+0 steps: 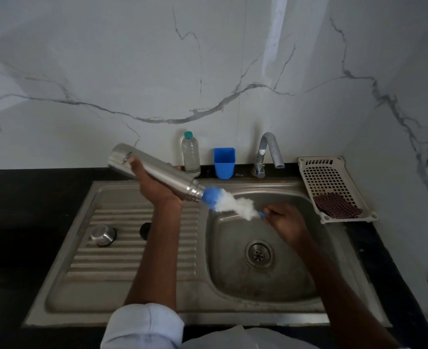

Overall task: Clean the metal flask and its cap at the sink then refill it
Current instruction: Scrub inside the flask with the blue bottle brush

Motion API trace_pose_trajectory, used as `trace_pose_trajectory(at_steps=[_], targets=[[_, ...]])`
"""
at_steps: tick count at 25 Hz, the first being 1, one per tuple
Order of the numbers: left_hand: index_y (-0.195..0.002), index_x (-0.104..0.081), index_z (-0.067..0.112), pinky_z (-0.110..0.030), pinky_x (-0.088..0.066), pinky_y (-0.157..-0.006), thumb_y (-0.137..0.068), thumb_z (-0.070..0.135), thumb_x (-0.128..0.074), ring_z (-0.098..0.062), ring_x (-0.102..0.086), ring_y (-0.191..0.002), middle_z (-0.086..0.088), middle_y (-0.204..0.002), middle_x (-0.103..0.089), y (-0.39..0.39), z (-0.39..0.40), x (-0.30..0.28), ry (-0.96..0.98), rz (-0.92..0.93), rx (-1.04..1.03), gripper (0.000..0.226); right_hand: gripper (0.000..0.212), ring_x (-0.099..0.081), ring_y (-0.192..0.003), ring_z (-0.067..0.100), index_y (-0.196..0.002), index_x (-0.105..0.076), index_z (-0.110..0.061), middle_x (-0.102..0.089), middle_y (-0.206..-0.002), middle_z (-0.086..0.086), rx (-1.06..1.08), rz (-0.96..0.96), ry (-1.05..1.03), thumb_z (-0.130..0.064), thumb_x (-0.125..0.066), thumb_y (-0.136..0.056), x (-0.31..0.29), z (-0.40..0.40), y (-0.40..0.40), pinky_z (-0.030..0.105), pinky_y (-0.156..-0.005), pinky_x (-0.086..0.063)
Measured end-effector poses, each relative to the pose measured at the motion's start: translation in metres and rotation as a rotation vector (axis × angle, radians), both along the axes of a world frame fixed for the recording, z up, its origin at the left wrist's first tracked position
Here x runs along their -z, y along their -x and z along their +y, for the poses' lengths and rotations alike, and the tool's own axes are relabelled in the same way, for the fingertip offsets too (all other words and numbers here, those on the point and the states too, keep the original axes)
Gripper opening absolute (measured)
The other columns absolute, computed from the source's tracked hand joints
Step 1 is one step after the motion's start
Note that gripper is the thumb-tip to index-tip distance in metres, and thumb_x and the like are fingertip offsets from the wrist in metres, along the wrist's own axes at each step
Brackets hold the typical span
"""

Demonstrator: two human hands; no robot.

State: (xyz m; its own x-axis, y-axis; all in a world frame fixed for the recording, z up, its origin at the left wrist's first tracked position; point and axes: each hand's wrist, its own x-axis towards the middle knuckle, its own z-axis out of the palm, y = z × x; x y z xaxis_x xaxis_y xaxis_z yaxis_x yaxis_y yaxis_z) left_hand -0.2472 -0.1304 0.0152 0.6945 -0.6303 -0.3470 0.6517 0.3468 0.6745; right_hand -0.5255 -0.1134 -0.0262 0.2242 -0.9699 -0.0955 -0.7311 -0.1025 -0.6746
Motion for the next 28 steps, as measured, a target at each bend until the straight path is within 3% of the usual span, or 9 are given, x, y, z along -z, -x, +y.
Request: trace_pose_trajectory(at_steps=[5, 8, 10, 12, 15, 18, 21, 25, 28], targets=[[-0.128, -0.06, 0.013, -0.046, -0.065, -0.08, -0.093, 0.064, -0.065, -0.029, -0.078, -0.09, -0.015, -0.106, -0.074, 0.038, 0.006, 0.019, -0.131, -0.023, 0.083, 0.062, 0.029, -0.057, -0.064, 0.02, -0.068, -0.058, -0.025, -0.057, -0.064, -0.005, -0.132, -0.059, 0.06, -0.035, -0.046, -0.092, 0.007, 0.007, -0.063, 0.04, -0.066, -0.048], [-0.121, -0.062, 0.014, -0.048, -0.064, -0.083, -0.094, 0.063, -0.065, -0.029, -0.078, -0.088, -0.016, -0.107, -0.073, 0.017, 0.001, 0.021, -0.062, 0.014, 0.041, 0.056, 0.028, -0.055, -0.062, 0.014, -0.072, -0.065, -0.018, -0.059, -0.064, -0.005, -0.114, -0.133, 0.009, -0.025, -0.058, -0.098, 0.017, -0.004, -0.021, 0.035, -0.065, -0.041], [-0.118, -0.063, 0.013, -0.046, -0.064, -0.081, -0.094, 0.062, -0.066, -0.029, -0.078, -0.087, -0.016, -0.108, -0.074, 0.01, -0.001, 0.021, -0.072, 0.059, -0.009, 0.055, 0.03, -0.063, -0.07, 0.024, -0.081, -0.07, -0.012, -0.068, -0.074, 0.005, -0.043, -0.007, 0.084, -0.029, -0.054, -0.1, 0.023, 0.003, -0.012, 0.036, -0.066, -0.044], [-0.118, -0.065, 0.012, -0.044, -0.066, -0.078, -0.09, 0.063, -0.071, -0.03, -0.079, -0.09, -0.015, -0.11, -0.076, 0.025, -0.003, 0.025, -0.179, 0.052, 0.001, 0.058, 0.032, -0.065, -0.065, 0.027, -0.084, -0.068, -0.018, -0.069, -0.072, 0.004, -0.109, 0.071, 0.266, -0.037, -0.045, -0.096, 0.022, 0.007, -0.041, 0.033, -0.06, -0.045], [-0.117, -0.065, 0.013, -0.043, -0.066, -0.081, -0.085, 0.065, -0.075, -0.027, -0.078, -0.09, -0.01, -0.106, -0.076, 0.022, -0.006, 0.02, -0.28, 0.086, -0.046, 0.062, 0.027, -0.058, -0.058, 0.011, -0.089, -0.07, -0.022, -0.065, -0.071, -0.009, -0.161, -0.003, 0.427, -0.038, -0.051, -0.101, 0.024, 0.003, -0.033, 0.024, -0.055, -0.041], [-0.118, -0.067, 0.014, -0.038, -0.065, -0.081, -0.08, 0.07, -0.076, -0.023, -0.076, -0.088, -0.005, -0.106, -0.075, 0.005, -0.008, 0.023, -0.375, 0.101, -0.125, 0.069, 0.021, -0.067, -0.079, 0.011, -0.103, -0.077, -0.021, -0.074, -0.091, -0.007, -0.056, -0.089, 0.407, -0.036, -0.064, -0.099, 0.035, 0.007, -0.013, 0.032, -0.069, -0.055], [-0.119, -0.069, 0.015, -0.038, -0.064, -0.082, -0.075, 0.073, -0.077, -0.023, -0.075, -0.088, -0.004, -0.107, -0.075, 0.02, -0.007, 0.029, -0.432, 0.077, -0.121, 0.074, 0.013, -0.065, -0.081, 0.014, -0.103, -0.077, -0.022, -0.074, -0.092, -0.006, -0.082, -0.044, 0.471, -0.023, -0.075, -0.091, 0.035, 0.0, -0.037, 0.037, -0.071, -0.055], [-0.121, -0.067, 0.016, -0.042, -0.064, -0.086, -0.074, 0.075, -0.077, -0.024, -0.075, -0.088, -0.005, -0.109, -0.075, 0.022, -0.006, 0.033, -0.446, 0.099, -0.128, 0.076, 0.02, -0.068, -0.084, 0.013, -0.104, -0.078, -0.024, -0.075, -0.094, -0.006, -0.053, -0.093, 0.49, -0.037, -0.068, -0.093, 0.039, 0.006, -0.024, 0.041, -0.073, -0.058], [-0.118, -0.067, 0.018, -0.042, -0.064, -0.085, -0.075, 0.075, -0.076, -0.025, -0.075, -0.089, -0.005, -0.107, -0.075, 0.043, -0.005, 0.03, -0.416, 0.086, -0.063, 0.073, 0.018, -0.069, -0.076, 0.015, -0.1, -0.077, -0.03, -0.076, -0.088, -0.006, -0.042, 0.034, 0.375, -0.037, -0.061, -0.094, 0.02, 0.01, -0.052, 0.034, -0.066, -0.056]])
